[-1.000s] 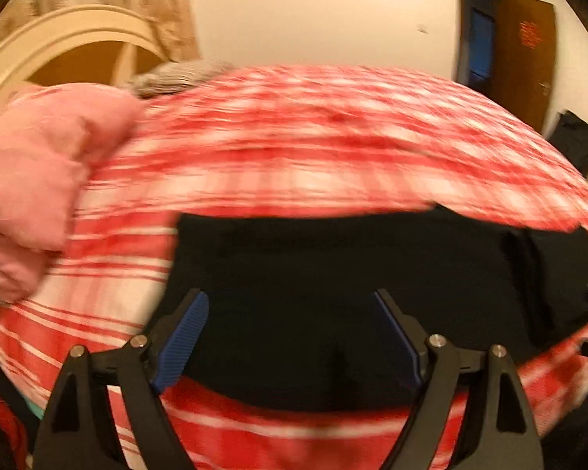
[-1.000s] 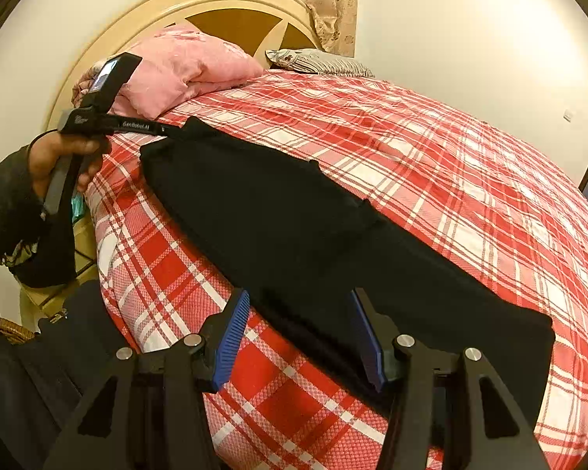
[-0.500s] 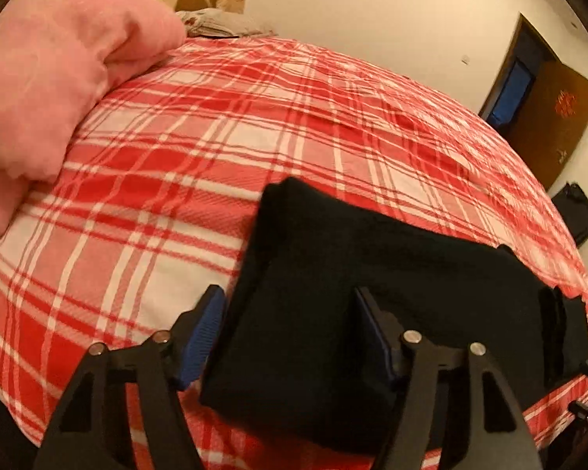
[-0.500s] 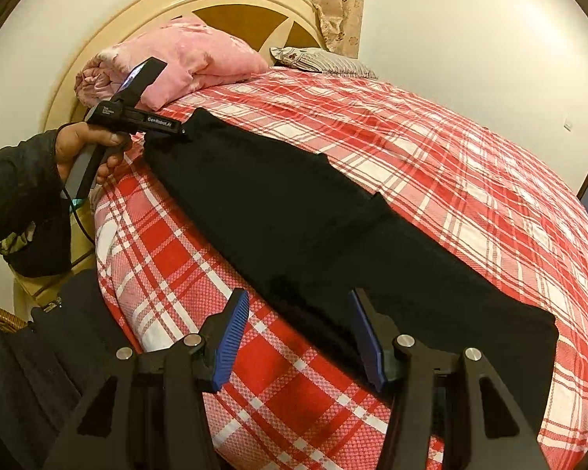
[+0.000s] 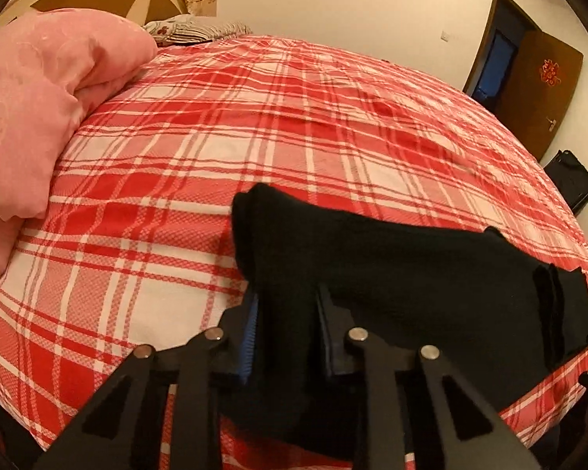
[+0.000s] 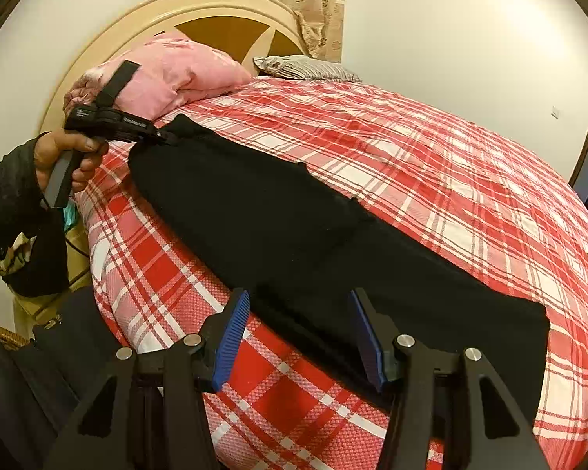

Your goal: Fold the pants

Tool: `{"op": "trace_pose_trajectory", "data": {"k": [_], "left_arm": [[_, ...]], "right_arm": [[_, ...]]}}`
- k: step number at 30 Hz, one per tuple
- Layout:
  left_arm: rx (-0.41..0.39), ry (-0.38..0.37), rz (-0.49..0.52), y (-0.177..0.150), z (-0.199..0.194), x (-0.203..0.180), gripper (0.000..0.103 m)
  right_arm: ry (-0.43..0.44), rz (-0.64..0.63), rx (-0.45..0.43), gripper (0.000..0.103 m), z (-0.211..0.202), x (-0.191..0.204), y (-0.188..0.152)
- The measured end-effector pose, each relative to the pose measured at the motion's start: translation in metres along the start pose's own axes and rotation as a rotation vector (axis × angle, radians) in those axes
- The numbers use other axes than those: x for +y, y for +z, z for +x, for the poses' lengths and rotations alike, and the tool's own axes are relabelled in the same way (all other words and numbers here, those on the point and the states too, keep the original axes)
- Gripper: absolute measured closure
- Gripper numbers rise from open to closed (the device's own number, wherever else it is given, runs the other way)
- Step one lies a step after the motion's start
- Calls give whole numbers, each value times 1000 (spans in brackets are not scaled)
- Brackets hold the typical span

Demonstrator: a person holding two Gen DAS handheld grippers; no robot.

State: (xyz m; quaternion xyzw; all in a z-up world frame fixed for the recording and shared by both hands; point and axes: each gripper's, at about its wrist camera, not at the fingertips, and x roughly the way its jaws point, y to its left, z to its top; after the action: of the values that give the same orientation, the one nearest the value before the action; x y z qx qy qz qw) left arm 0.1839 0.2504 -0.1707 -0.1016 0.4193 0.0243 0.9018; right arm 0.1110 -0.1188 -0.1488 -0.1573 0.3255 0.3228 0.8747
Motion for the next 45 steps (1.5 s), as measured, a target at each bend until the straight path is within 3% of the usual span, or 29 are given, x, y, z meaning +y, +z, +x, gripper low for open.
{"op": "trace_pose_trajectory", "data": {"k": [6, 11, 18, 24, 30, 36, 41, 45], "left_arm": [[-31, -115, -110, 4, -18, 10, 79], [-87, -147, -97, 10, -45, -4, 80], [-173, -232, 6, 26, -99, -67, 80], [-173, -374, 77, 33, -121, -139, 80], [-145, -438, 159, 35, -115, -208, 80], [-59, -457, 240, 23, -89, -270, 80], [2, -446, 305, 9, -70, -314, 80], [28, -375, 377, -2, -46, -348, 80]], "right_arm": [[-15, 22, -2, 49, -2, -5, 1], [-36, 26, -15, 49, -13, -11, 2], [-136, 84, -58, 48, -46, -47, -2], [-227, 226, -86, 47, -75, -95, -19], [-284, 392, -92, 45, -94, -140, -45], [-316, 556, -112, 44, -105, -183, -65], [-330, 613, -106, 44, -106, -197, -74], [-328, 603, -103, 44, -103, -197, -75]]}}
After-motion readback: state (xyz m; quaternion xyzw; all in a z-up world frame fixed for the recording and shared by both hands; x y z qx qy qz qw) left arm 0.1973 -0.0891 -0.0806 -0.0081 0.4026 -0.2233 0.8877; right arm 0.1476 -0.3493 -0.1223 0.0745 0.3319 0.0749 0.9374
